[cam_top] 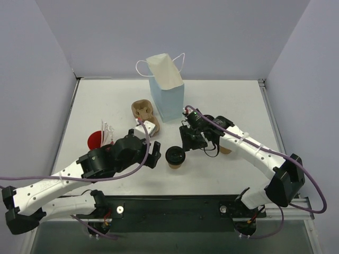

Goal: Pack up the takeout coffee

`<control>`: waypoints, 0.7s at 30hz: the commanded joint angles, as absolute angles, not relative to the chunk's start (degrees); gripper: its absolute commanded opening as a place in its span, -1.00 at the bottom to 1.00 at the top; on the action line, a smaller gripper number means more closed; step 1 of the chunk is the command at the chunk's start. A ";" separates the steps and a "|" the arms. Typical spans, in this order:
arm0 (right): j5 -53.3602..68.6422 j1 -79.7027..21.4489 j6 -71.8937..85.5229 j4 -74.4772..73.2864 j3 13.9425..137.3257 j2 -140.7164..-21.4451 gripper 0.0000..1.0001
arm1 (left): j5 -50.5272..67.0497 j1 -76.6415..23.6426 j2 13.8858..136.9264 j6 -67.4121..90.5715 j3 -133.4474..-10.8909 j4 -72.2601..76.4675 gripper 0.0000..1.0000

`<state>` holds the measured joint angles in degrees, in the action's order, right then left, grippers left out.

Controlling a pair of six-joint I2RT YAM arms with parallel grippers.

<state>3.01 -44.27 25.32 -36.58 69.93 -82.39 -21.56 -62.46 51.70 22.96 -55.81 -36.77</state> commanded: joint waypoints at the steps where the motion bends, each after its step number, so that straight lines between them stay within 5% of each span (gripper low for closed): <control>1: 13.97 -40.35 22.94 -30.94 65.66 -78.23 -0.12 | -17.23 -60.47 58.08 21.53 -61.86 -32.96 0.62; 8: 21.97 -36.92 21.89 -27.08 63.11 -78.48 -0.13 | -4.15 -51.77 64.94 22.59 -62.23 -28.48 0.40; 21: 24.35 -36.65 22.06 -23.56 60.12 -81.82 -0.14 | -1.94 -49.92 71.01 25.22 -56.96 -22.07 0.22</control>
